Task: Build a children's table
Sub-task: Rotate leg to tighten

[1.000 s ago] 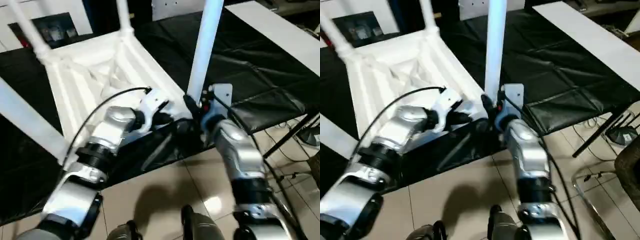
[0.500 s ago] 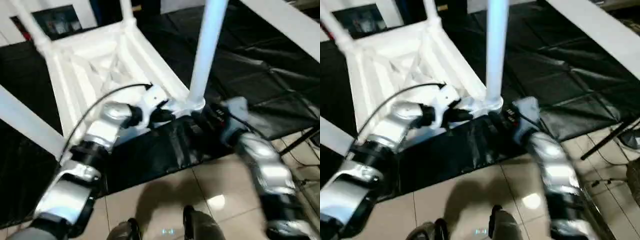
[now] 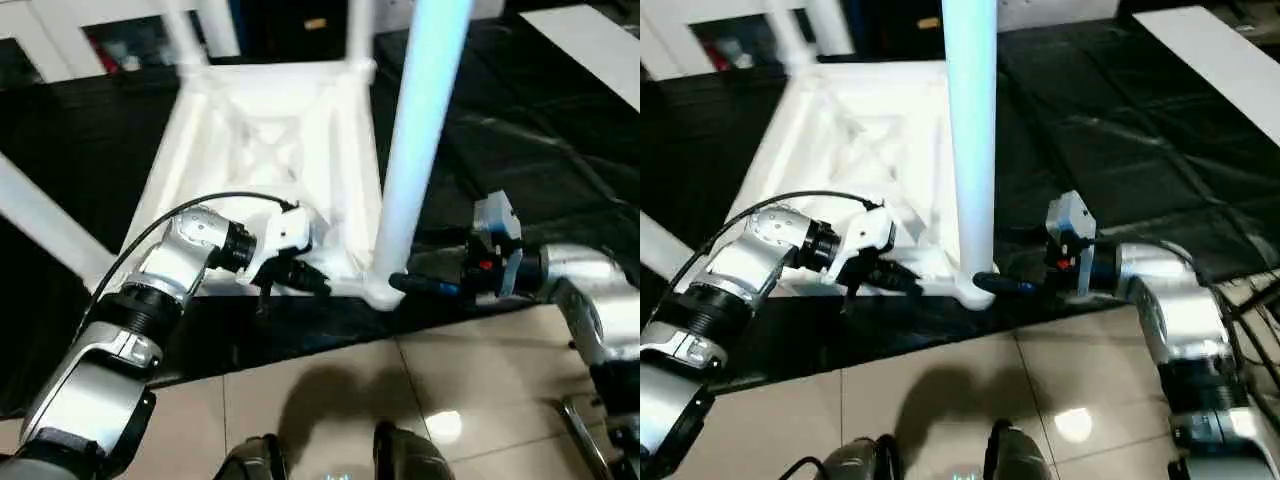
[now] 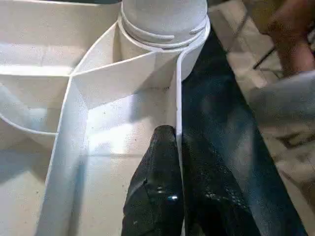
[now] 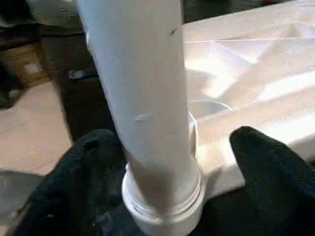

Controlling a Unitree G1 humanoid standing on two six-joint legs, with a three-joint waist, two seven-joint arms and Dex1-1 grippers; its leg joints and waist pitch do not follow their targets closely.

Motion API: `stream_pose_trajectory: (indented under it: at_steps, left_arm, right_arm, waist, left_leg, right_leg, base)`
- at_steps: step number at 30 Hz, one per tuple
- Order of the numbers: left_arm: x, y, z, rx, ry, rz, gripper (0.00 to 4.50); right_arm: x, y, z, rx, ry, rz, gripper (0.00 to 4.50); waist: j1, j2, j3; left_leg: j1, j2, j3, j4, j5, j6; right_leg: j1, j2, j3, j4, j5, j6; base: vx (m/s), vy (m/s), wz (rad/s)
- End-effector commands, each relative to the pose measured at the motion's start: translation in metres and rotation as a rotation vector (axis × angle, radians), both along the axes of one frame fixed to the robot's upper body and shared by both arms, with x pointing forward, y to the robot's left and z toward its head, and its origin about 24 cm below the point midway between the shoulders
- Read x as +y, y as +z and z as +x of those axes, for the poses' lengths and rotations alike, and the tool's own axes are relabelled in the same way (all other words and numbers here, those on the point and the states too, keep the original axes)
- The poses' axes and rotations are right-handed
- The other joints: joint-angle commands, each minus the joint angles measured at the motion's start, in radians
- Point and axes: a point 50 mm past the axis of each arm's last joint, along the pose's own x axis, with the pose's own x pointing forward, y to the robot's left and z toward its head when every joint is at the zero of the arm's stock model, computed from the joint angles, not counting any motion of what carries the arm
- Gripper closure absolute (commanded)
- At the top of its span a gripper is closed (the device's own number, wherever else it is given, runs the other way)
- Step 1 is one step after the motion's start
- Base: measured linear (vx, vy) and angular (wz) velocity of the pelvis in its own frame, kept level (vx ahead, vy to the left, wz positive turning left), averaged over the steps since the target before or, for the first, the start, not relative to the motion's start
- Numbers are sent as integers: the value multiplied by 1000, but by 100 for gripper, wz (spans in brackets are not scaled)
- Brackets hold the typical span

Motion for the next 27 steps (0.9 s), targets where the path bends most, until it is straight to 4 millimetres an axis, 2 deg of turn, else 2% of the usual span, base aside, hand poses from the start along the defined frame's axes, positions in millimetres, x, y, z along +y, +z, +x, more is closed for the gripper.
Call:
stream_pose_trajectory:
  at_steps: [1, 2, 3, 4, 5, 6, 9, 11, 13, 15, 16, 22, 23, 24, 25, 26, 27]
  left_arm:
    - [-2, -7, -6, 39, -97, 73, 450]
    - [-1, -6, -6, 42, -111, 79, 450]
    - [0, -6, -7, 45, -127, 86, 450]
    - [0, -6, -7, 45, -133, 89, 450]
    - [0, -5, -7, 45, -137, 91, 450]
    - [0, -5, -7, 44, -144, 96, 450]
    - [0, -5, -6, 40, -149, 103, 450]
    - [0, -5, -6, 40, -147, 102, 450]
    - [1, -5, -6, 41, -145, 103, 450]
    - [1, -5, -6, 43, -143, 104, 450]
    - [2, -6, -6, 44, -142, 106, 450]
    - [4, -7, -5, 52, -136, 110, 450]
    - [4, -7, -5, 58, -129, 108, 450]
    - [4, -8, -5, 59, -123, 106, 450]
    - [4, -8, -5, 60, -108, 101, 450]
    - [3, -8, -4, 65, -86, 92, 450]
    - [2, -8, -2, 67, -54, 84, 450]
  right_arm:
    - [3, -4, -1, 33, 77, -38, 62]
    - [4, -5, 0, 44, 105, -51, 73]
    - [6, -5, 2, 57, 139, -67, 84]
    - [6, -5, 3, 60, 155, -74, 84]
    - [7, -6, 4, 63, 166, -80, 99]
    - [8, -5, 6, 67, 191, -88, 108]
    - [13, -3, 10, 70, 238, -97, 126]
    - [15, -2, 11, 68, 251, -94, 126]
    - [17, -1, 11, 71, 269, -88, 152]
    - [18, -1, 10, 75, 284, -87, 152]
    - [19, -2, 9, 89, 305, -79, 162]
    - [20, -4, 7, 121, 340, -64, 220]
    - [20, -4, 6, 135, 344, -48, 220]
    - [21, -5, 5, 142, 344, -41, 238]
    - [21, -5, 3, 150, 335, -29, 238]
    - [23, -6, 1, 161, 315, -18, 242]
    - [25, -7, 0, 170, 290, -5, 244]
  waist:
    - [-3, -25, -86]
    - [0, -23, -89]
    - [2, -28, -93]
    - [1, -28, -96]
    - [4, -28, -98]
    - [5, -31, -97]
    - [9, -32, -94]
    - [12, -32, -94]
    - [14, -41, -91]
    - [16, -40, -90]
    - [16, -43, -89]
    - [20, -41, -88]
    - [23, -34, -87]
    - [24, -36, -88]
    - [26, -30, -87]
    - [26, -33, -87]
    - [29, -29, -86]
  left_leg:
    - [15, 45, -10, -72, -156, 128]
    - [14, 46, -9, -72, -128, 137]
    - [17, 46, -7, -69, -102, 150]
    - [12, 43, -8, -66, -79, 161]
    - [15, 44, -5, -64, -50, 181]
    - [12, 42, -3, -62, -34, 198]
    - [11, 44, -3, -61, -29, 214]
    - [12, 45, -3, -61, -34, 210]
    - [13, 46, -2, -64, -49, 199]
    - [13, 45, -3, -65, -61, 188]
    - [13, 45, -2, -65, -66, 183]
    - [14, 45, -2, -68, -76, 172]
    - [15, 46, -3, -68, -76, 170]
    - [16, 46, -2, -68, -74, 170]
    - [17, 47, -3, -68, -73, 168]
    - [16, 47, -2, -69, -73, 168]
    - [17, 49, -4, -71, -72, 163]
  right_leg:
    - [68, -42, 53, -62, -345, -236]
    - [68, -40, 55, -56, -298, -251]
    - [66, -39, 58, -48, -241, -271]
    - [71, -38, 57, -41, -209, -283]
    - [68, -39, 59, -36, -163, -296]
    - [68, -40, 59, -34, -143, -304]
    - [68, -43, 60, -34, -157, -303]
    - [68, -44, 61, -35, -169, -301]
    - [68, -43, 61, -38, -194, -297]
    - [69, -45, 62, -40, -220, -291]
    - [69, -44, 62, -42, -228, -288]
    - [68, -43, 63, -45, -243, -285]
    - [68, -44, 63, -44, -243, -286]
    - [68, -43, 63, -45, -239, -286]
    - [67, -42, 63, -43, -231, -290]
    - [68, -41, 63, -44, -226, -290]
    - [68, -41, 64, -43, -217, -293]
  base:
    - [0, 0, 0]
    - [0, 0, 0]
    - [0, 0, 0]
    - [0, 0, 0]
    - [0, 0, 0]
    - [0, 0, 0]
    - [0, 0, 0]
    - [0, 0, 0]
    - [0, 0, 0]
    - [0, 0, 0]
    - [0, 0, 0]
    - [0, 0, 0]
    - [0, 0, 0]
    - [0, 0, 0]
    - [0, 0, 0]
    - [0, 0, 0]
    - [0, 0, 0]
